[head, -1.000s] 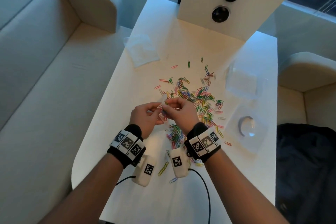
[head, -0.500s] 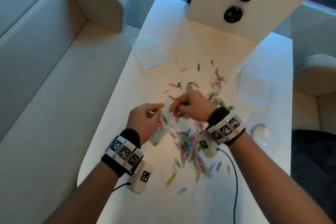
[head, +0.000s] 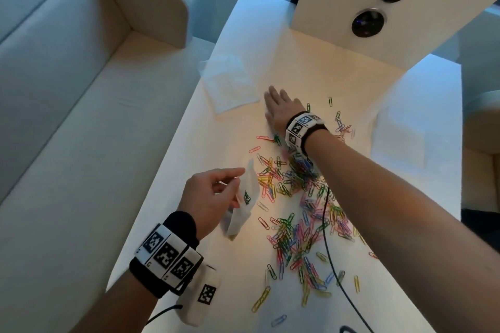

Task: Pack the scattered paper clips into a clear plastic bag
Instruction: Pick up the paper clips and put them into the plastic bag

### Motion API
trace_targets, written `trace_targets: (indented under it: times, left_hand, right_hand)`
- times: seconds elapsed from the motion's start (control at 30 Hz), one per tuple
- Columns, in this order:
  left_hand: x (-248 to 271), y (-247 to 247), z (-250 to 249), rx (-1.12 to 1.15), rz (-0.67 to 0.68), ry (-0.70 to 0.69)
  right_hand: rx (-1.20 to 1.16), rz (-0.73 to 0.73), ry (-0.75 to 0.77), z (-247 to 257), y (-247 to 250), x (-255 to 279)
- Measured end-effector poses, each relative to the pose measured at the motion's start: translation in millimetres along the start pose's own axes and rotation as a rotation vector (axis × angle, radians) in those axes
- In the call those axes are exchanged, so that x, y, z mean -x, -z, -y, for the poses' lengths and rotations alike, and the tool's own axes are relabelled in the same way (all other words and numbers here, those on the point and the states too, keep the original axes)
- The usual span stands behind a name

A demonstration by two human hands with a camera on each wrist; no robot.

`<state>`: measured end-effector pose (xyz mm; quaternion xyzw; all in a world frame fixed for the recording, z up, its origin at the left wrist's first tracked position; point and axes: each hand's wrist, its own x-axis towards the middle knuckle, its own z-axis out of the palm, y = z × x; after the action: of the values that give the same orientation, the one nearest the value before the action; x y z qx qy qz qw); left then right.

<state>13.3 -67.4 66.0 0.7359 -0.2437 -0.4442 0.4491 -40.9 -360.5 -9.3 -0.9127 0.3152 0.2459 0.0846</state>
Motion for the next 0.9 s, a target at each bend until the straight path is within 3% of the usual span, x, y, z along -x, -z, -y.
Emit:
trace_targets:
  times: [0.2, 0.37, 0.5, 0.7, 0.9]
  left_hand:
    - [1, -1, 3, 0.002, 0.010, -0.001]
    - [7, -3, 6, -0.015, 0.013, -0.013]
    - [13, -3, 8, -0.006, 0.014, -0.018]
    - [20, -5, 8, 0.009, 0.000, -0.028]
    - [28, -4, 12, 0.020, -0.006, -0.011]
  right_hand:
    - [0.103, -0.046, -0.129, -47, -3, 16]
    - [-0.132, 0.055, -0.316, -87, -14, 32]
    - [-0.213, 0.018, -0.303, -94, -27, 48]
    - [-0.298, -0.007, -0.257, -60, -47, 94]
    - [-0.084, -0.022, -0.168, -41, -71, 124]
